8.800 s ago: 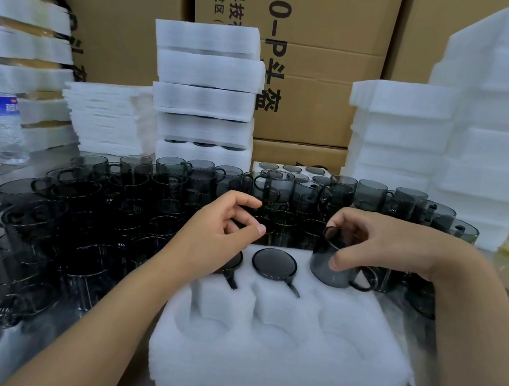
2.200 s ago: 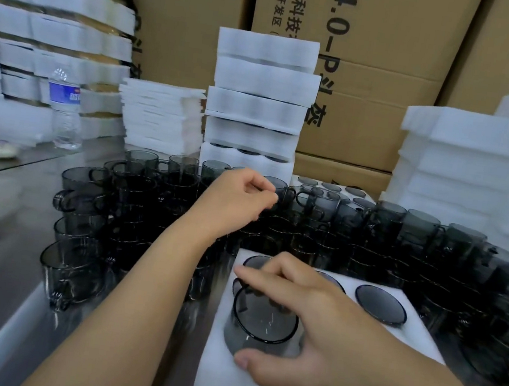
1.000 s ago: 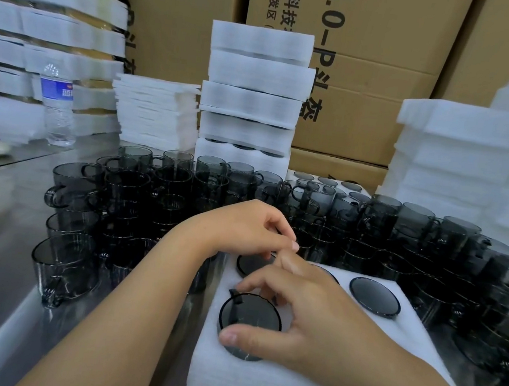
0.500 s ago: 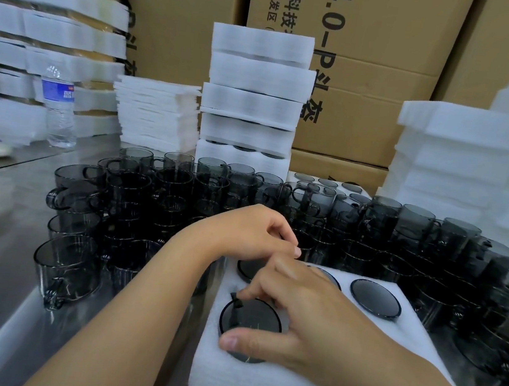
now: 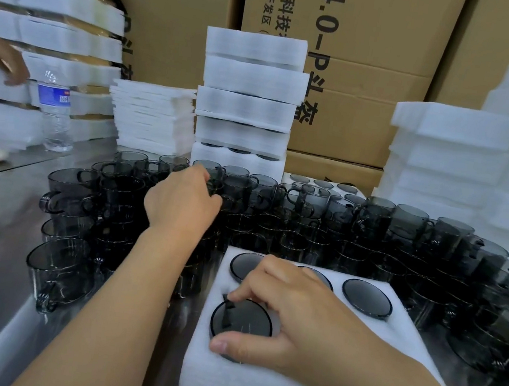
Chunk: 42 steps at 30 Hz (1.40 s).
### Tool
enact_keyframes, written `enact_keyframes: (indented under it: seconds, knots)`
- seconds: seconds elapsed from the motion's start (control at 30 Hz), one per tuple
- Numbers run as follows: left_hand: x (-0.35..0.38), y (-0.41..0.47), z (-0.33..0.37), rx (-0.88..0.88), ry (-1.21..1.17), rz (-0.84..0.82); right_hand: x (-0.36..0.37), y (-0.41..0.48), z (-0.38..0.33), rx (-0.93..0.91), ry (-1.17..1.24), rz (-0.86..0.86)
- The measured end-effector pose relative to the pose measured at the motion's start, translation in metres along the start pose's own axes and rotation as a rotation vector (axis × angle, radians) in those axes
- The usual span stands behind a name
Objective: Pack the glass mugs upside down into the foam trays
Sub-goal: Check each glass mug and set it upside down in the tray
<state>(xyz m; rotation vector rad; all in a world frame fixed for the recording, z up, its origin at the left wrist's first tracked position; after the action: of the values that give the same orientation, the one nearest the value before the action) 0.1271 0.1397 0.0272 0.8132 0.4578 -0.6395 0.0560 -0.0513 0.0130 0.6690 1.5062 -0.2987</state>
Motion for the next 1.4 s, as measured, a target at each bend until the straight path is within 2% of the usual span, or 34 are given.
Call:
enact_keyframes:
  seconds: [0.2, 0.47, 0.7, 0.77, 0.83, 0.93, 1.07, 1.17, 1.27, 1.4]
  knots:
    - [0.011, 0.001, -0.009, -0.041, 0.051, -0.094, 0.000, -0.002, -0.002, 0.007, 0.009, 0.004]
    - [0.010, -0.001, -0.006, -0.001, 0.001, -0.057, 0.001, -0.001, -0.002, -0.007, 0.011, 0.039]
    - [0.005, -0.010, 0.014, 0.106, -0.019, -0.006, 0.001, -0.002, 0.001, -0.018, -0.011, 0.099]
    - [0.002, -0.013, 0.021, 0.145, -0.038, 0.014, -0.001, -0.002, 0.000, 0.000, 0.021, 0.162]
    - [0.000, -0.016, 0.030, 0.201, -0.084, 0.026, -0.008, -0.003, 0.002, 0.108, 0.185, 0.317]
    - [0.000, -0.021, 0.043, 0.312, -0.278, -0.043, -0.023, -0.005, 0.021, 0.339, 0.584, 0.582]
    - [0.005, -0.029, 0.051, 0.404, -0.523, -0.149, -0.045, -0.011, 0.067, 0.565, 0.905, 0.702]
    - [0.007, -0.035, 0.056, 0.460, -0.633, -0.172, -0.050, -0.013, 0.093, 0.650, 1.021, 0.684]
    - [0.007, -0.043, 0.063, 0.556, -0.705, -0.185, -0.041, -0.009, 0.101, 0.663, 1.113, 0.580]
    - [0.011, -0.054, 0.069, 0.692, -0.609, -0.099, -0.019, 0.005, 0.095, 0.580, 1.187, 0.417]
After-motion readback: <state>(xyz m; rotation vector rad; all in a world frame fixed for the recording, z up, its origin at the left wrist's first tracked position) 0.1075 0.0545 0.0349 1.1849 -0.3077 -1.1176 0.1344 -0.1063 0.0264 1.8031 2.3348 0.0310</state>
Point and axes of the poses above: each hand's wrist, its own y-axis towards the middle knuckle, its own x-axis out of the palm, z = x × y, the point moved 3 cm from there along y, towards the middle knuckle, and after that the axes turned 13 degrees about -y, right-handed, at the moved point
